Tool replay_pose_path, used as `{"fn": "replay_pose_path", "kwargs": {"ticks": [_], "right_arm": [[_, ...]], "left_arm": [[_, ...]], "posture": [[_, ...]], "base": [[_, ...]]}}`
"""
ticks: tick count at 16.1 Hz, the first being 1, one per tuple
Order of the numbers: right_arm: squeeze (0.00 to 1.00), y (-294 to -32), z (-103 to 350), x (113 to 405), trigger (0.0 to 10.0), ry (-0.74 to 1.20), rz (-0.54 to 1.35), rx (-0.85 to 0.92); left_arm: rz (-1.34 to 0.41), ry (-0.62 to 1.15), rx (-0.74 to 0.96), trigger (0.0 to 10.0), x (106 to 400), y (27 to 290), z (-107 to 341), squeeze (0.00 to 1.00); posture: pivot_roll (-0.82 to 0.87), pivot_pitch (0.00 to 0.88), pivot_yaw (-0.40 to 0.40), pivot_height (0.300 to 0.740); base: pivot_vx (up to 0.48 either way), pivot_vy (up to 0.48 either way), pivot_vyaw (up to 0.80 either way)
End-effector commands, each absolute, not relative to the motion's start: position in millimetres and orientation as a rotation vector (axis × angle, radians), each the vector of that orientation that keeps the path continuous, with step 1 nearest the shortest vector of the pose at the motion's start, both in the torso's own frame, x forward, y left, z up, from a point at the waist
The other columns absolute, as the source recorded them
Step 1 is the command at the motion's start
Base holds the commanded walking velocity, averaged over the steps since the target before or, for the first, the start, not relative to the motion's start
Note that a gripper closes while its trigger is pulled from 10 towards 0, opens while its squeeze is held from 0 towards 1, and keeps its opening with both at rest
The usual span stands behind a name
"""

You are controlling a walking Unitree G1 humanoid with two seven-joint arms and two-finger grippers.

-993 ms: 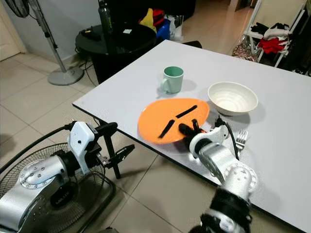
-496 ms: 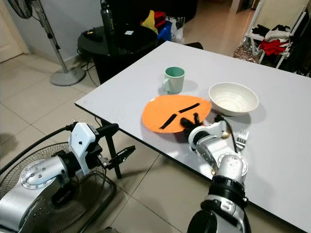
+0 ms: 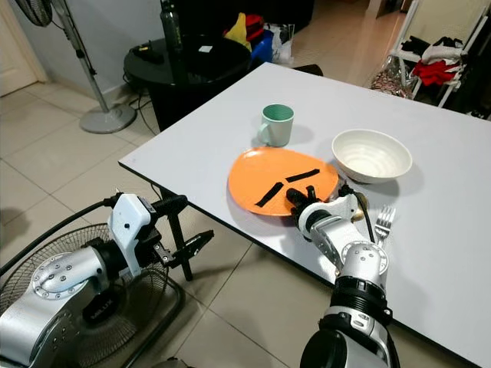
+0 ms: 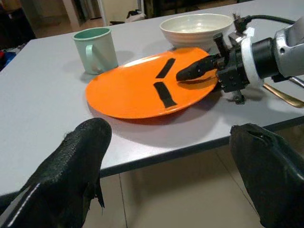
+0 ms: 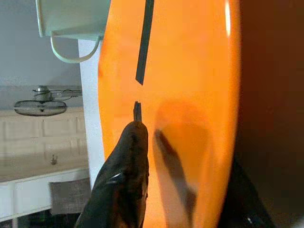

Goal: Setting the table

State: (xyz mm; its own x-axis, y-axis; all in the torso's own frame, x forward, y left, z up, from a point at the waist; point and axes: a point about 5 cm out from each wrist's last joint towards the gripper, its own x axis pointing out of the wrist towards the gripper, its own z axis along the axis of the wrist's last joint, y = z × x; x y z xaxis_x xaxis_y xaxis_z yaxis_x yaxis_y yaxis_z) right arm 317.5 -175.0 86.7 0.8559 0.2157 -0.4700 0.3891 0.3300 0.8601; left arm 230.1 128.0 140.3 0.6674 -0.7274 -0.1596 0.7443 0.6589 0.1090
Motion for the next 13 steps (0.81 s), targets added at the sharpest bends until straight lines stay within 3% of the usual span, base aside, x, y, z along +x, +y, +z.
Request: {"fn": "replay_pose_path", "kwargs": {"ticks": [1,7,13], "right_arm": [[1.0,-183,81,312,10.0,0.59,-0.176,1.204],[1.0,-204,99,286,10.0,0.669,-0.206,0.894],[1.0,-211,120,265,10.0,0.669,-0.193,0.842]], "left_arm": [[-0.837,0.098,0.185,10.0,228,127,141,0.0],[-0.848,0.103,0.181,10.0,227,124,140,0.0],[-0.842,0.105,0.192,10.0,228,127,141,0.0]], "posture": [[0.07,0.0,0.046,0.74],[0.06,0.0,0.059,0.74],[0.06,0.0,0.061,0.74]], "base": [[0.0,0.0,0.0],[0.0,0.0,0.0],[0.0,0.0,0.0]]}}
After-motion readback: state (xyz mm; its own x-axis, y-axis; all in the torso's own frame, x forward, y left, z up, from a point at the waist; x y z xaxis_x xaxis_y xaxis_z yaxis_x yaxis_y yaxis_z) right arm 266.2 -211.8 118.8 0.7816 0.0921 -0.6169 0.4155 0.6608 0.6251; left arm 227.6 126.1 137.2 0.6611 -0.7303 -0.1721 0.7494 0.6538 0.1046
